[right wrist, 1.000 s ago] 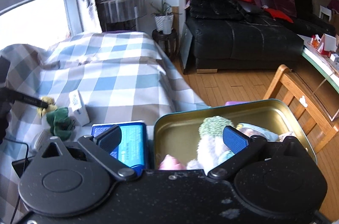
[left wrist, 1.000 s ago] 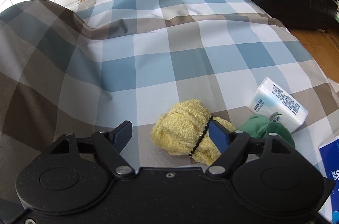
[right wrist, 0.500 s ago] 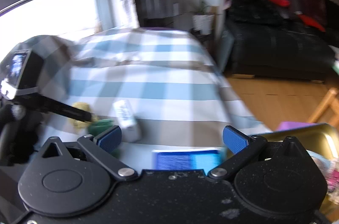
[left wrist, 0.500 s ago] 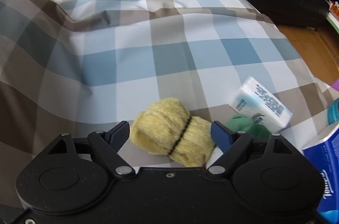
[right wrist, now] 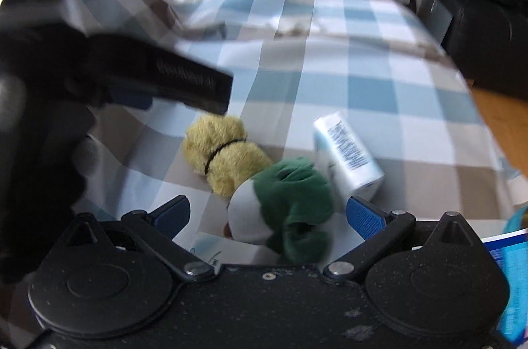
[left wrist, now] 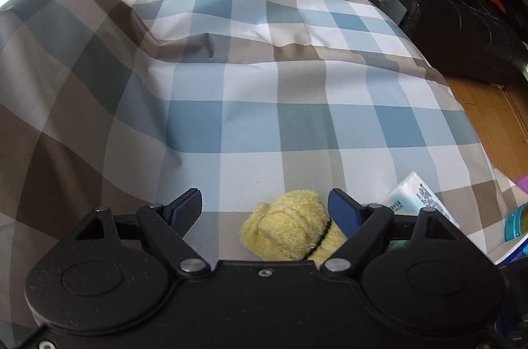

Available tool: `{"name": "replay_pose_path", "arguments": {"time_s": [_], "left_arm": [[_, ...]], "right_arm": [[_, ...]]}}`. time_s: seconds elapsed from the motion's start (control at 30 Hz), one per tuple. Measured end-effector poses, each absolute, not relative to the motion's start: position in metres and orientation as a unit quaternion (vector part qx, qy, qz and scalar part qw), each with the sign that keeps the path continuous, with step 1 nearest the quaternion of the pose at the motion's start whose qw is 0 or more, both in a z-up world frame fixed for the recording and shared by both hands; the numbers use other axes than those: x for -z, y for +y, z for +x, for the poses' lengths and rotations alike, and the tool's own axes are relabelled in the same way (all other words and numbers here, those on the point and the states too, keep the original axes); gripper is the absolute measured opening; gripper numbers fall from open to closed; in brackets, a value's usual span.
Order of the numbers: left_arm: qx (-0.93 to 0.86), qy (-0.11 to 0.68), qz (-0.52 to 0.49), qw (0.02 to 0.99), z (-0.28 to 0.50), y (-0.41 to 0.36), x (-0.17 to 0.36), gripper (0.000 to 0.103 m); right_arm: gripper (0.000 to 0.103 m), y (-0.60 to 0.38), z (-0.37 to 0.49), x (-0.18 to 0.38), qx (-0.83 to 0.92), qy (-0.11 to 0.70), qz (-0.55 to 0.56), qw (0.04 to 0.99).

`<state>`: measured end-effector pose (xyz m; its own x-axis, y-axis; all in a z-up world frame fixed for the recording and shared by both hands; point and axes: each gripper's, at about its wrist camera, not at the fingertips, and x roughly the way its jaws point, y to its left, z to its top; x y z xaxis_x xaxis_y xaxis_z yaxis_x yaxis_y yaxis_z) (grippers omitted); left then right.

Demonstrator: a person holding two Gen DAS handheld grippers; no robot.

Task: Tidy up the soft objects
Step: 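Move the left tool to the yellow towel while the right tool approaches the green plush, then grasp the yellow towel bundle with the left tool while the right tool grasps the green-and-white plush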

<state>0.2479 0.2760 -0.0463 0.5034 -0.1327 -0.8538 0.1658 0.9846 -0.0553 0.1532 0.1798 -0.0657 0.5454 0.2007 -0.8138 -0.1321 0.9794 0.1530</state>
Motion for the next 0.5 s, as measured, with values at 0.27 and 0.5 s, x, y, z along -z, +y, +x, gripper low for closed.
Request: {"name": "replay_pose_path", "arguments": {"time_s": [0.27, 0.5], "left_arm": [[0.078, 0.507, 0.024, 0.858, 0.253, 0.276, 0.056, 0.08], [0.089, 0.515, 0.047, 0.851, 0.249, 0.263, 0.07, 0.08]], "right_arm": [[0.059, 0.176, 0.171, 0.101, -0.072, 0.506, 0.061, 0.857], [0.054, 0.148, 0.147, 0.06, -0.068, 0.463, 0.074, 0.88]]}}
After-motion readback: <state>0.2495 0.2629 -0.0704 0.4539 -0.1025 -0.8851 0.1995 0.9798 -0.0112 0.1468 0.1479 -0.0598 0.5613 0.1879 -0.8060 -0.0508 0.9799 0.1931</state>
